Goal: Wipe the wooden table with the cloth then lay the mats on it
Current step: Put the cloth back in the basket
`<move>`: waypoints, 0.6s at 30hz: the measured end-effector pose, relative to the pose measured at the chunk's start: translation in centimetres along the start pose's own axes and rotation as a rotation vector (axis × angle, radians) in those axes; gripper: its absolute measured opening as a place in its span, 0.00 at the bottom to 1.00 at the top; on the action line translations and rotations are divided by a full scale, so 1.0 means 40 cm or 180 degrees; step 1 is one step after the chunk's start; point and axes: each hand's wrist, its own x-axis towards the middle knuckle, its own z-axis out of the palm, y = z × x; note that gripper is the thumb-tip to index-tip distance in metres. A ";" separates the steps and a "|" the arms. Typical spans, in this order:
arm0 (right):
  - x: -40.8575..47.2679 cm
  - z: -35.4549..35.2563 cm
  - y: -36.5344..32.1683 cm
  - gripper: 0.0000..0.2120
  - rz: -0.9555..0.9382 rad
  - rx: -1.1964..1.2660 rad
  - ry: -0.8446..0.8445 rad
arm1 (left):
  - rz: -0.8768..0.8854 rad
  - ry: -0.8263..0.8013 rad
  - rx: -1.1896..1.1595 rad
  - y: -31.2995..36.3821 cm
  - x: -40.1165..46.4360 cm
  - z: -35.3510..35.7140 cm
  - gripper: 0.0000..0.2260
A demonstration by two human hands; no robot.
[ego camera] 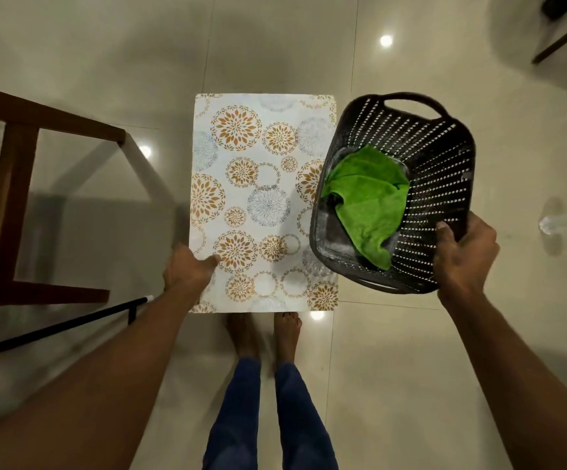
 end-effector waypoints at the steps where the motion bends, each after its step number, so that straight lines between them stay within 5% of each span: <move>1: -0.004 0.001 0.003 0.08 0.0009 -0.0002 -0.0007 | -0.0023 0.0090 0.0038 0.001 -0.001 -0.003 0.28; 4: -0.015 -0.002 0.012 0.06 0.0082 0.0052 -0.0006 | -0.0021 0.0203 -0.0201 0.004 0.001 -0.024 0.25; 8: -0.022 -0.016 0.019 0.06 0.0172 0.0128 0.0044 | -0.0060 -0.0483 -0.1429 0.020 -0.030 -0.073 0.12; 11: -0.026 -0.024 0.019 0.06 0.0217 0.0158 0.0064 | 0.0115 -0.0851 -0.1864 0.039 -0.071 -0.119 0.12; 18: -0.046 0.018 -0.035 0.06 0.0199 0.0425 -0.0013 | 0.1237 0.0009 -0.2096 0.076 -0.161 -0.296 0.12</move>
